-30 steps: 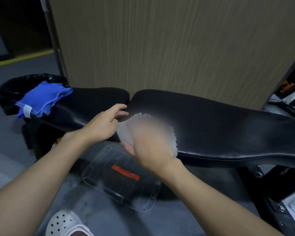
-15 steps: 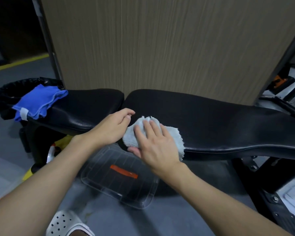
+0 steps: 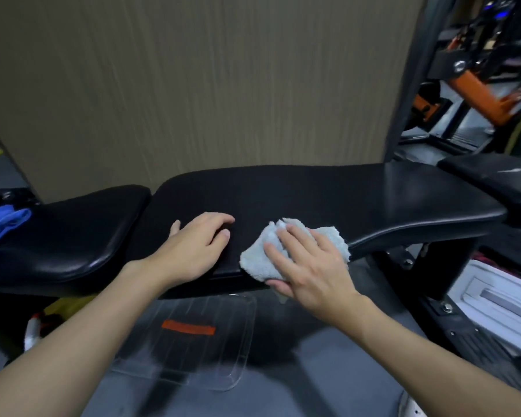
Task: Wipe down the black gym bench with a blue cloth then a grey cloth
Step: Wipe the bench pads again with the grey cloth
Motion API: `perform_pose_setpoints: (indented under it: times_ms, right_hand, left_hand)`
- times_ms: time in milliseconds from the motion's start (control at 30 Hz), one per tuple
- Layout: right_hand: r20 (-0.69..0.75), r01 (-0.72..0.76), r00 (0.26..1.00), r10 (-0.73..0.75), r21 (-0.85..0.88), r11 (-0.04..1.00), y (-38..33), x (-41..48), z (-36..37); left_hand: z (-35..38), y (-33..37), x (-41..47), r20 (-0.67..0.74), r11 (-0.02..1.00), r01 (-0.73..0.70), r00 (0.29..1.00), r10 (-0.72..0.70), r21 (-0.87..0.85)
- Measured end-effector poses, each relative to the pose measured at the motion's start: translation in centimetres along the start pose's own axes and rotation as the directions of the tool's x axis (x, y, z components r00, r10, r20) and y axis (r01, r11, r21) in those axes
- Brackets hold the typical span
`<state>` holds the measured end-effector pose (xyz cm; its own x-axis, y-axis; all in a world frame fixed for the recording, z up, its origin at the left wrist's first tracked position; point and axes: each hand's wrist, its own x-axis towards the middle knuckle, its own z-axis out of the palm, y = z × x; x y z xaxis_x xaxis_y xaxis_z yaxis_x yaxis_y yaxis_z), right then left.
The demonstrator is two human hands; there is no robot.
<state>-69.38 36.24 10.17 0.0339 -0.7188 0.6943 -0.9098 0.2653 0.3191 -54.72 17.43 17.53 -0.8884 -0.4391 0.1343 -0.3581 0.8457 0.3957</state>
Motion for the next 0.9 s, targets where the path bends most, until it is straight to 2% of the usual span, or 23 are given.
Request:
perform_pose_setpoints:
  times_ms: [133,233,300,400,467,633,733,900]
  right_hand:
    - [-0.046,-0.187,0.982,0.186,-0.025,0.982,5.6,-5.2,0.8]
    - [-0.069,-0.396,0.917,0.392,-0.041,0.917,8.1,-7.9,1.7]
    - [-0.083,-0.479,0.874,0.478,0.008,0.878,7.8,-7.8,2.0]
    - [-0.083,-0.471,0.876,0.476,0.073,0.879,7.3,-7.4,2.1]
    - [-0.065,-0.474,0.876,0.477,0.051,0.879,9.1,-8.2,1.9]
    - [-0.005,-0.690,0.722,0.691,-0.073,0.720,15.7,-11.4,0.7]
    - [-0.018,-0.746,0.665,0.747,-0.051,0.663,17.6,-12.4,0.2]
    - [-0.067,-0.848,0.528,0.847,0.022,0.530,20.7,-13.9,-0.6]
  left_hand:
    - [1.6,2.6,1.9,0.080,0.998,-0.004,0.997,-0.002,0.069]
    - [2.5,4.4,3.0,0.095,0.997,-0.038,0.995,0.032,0.064]
    - [3.1,5.7,3.9,0.102,0.996,-0.064,0.993,0.058,0.059]
    - [4.0,7.8,5.5,0.092,0.993,-0.112,0.990,0.108,0.041]
    - [4.6,9.0,6.6,0.107,0.986,-0.164,0.981,0.159,0.038]
    - [6.2,12.0,9.1,0.131,0.965,-0.260,0.958,0.254,0.024]
    - [7.2,14.1,10.8,0.142,0.953,-0.304,0.943,0.301,-0.004]
    - [8.8,17.4,14.0,0.136,0.919,-0.393,0.909,0.394,-0.036]
